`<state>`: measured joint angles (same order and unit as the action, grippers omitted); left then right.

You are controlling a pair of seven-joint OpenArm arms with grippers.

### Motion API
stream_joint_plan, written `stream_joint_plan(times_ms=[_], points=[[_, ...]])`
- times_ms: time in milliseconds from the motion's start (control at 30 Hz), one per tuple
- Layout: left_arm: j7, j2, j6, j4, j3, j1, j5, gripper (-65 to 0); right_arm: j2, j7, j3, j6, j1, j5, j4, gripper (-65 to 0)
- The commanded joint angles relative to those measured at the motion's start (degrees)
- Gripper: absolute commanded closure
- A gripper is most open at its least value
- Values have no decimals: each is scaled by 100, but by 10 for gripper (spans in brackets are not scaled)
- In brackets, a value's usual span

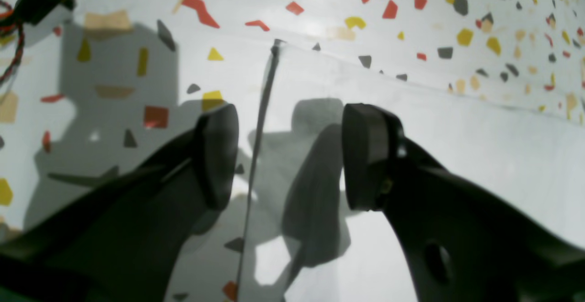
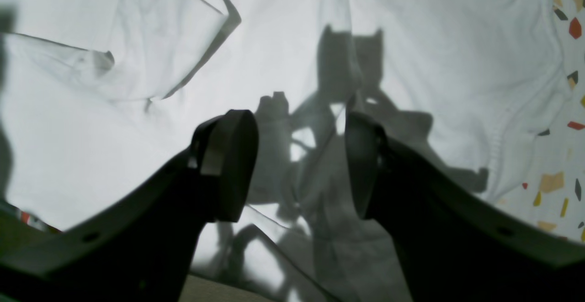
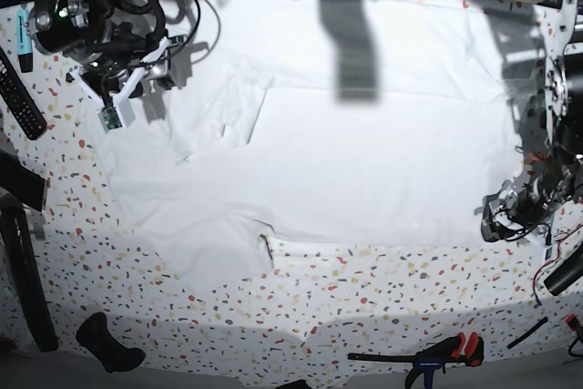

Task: Fold the T-shirt properly
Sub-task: 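Grasp the folded edge of the shirt with both grippers, then lift the folded edge and pull it toward the robot, folding again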

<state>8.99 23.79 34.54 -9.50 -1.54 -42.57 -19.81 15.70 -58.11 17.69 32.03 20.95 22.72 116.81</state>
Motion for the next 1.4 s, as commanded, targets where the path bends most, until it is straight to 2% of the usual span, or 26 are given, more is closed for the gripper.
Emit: stream_joint_plan(times_ms=[0, 100, 133, 267, 467, 733, 800, 867, 967, 1000, 1133, 1200, 1367], points=[[-24, 31, 28, -44, 9, 11, -24, -346, 44, 66, 35, 59, -28, 48, 120, -336], [-321, -48, 496, -46, 11, 280, -24, -346, 33, 146, 35, 59, -28, 50, 120, -336], [-356, -85, 546, -48, 11, 334, -24, -346, 33, 162, 35, 59, -28, 68, 120, -336], [-354, -271, 546, -68, 11, 352, -22, -346, 35, 157, 35, 61, -28, 293, 120, -336], [-289, -479, 546, -289, 9, 321, -17, -346, 35, 160, 35, 61, -31, 304, 120, -336], [-295, -387, 546, -555, 9, 323, -20, -338, 35, 173, 35, 61, -31, 306, 120, -336], [-310, -350, 546, -566, 9, 323, -20, -306, 33, 181, 35, 61, -31, 306, 120, -336], [-352, -330, 546, -568, 9, 323, -22, -234, 35, 240, 35, 59, -31, 306, 120, -336], [-584, -313, 546, -568, 11, 321, -22, -44, 35, 352, 35, 59, -50, 304, 120, -336], [-608, -308, 546, -577, 11, 319, -24, 0, 35, 363, 35, 59, -98, 302, 120, -336], [-560, -297, 546, -638, 11, 323, -22, 0, 35, 358, 35, 44, -656, 282, 35, -335], [-562, -297, 546, -638, 9, 328, -24, 0, 35, 339, 33, -103, -1176, 280, -188, -335], [-632, -295, 546, -643, 11, 334, -22, 0, 35, 310, 33, -90, -2734, 267, -1582, -335]])
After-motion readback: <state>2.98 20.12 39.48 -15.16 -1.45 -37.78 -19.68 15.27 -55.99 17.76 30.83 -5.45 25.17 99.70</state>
